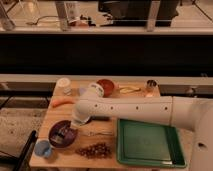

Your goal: Wipe purple bowl with brush

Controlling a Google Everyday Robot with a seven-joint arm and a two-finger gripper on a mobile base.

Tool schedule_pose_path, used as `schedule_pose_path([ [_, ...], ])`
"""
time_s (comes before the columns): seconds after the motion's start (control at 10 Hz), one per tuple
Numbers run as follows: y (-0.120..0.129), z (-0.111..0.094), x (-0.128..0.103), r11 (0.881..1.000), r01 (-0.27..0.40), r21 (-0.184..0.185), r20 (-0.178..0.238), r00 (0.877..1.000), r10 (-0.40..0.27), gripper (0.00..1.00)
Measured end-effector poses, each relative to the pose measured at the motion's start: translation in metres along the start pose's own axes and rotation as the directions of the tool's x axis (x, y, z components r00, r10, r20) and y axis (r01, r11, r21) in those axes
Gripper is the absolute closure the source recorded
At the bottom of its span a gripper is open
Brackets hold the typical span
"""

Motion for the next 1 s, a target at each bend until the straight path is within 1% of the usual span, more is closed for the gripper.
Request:
schedule_pose_path([
  [0.2, 0.005, -0.002, 0.005, 1.000, -0.011, 0.001, -0.007, 1.000, 0.011, 1.00],
  [0.4, 0.008, -0.006, 0.011, 1.000, -0.013, 0.018, -0.029, 1.000, 0.013, 1.00],
  [0.7, 0.007, -0.013, 0.016, 0.996, 0.001, 0.085, -0.072, 0.997, 0.006, 1.00],
  [0.8, 0.006, -0.014, 0.016, 0.995, 0.006, 0.101, -0.083, 0.997, 0.002, 1.00],
  [0.9, 0.003, -0.015, 0.018, 0.992, 0.015, 0.129, -0.104, 0.995, -0.001, 1.00],
  [1.0, 0.002, -0.015, 0.020, 0.990, 0.020, 0.140, -0.120, 0.993, -0.004, 1.00],
])
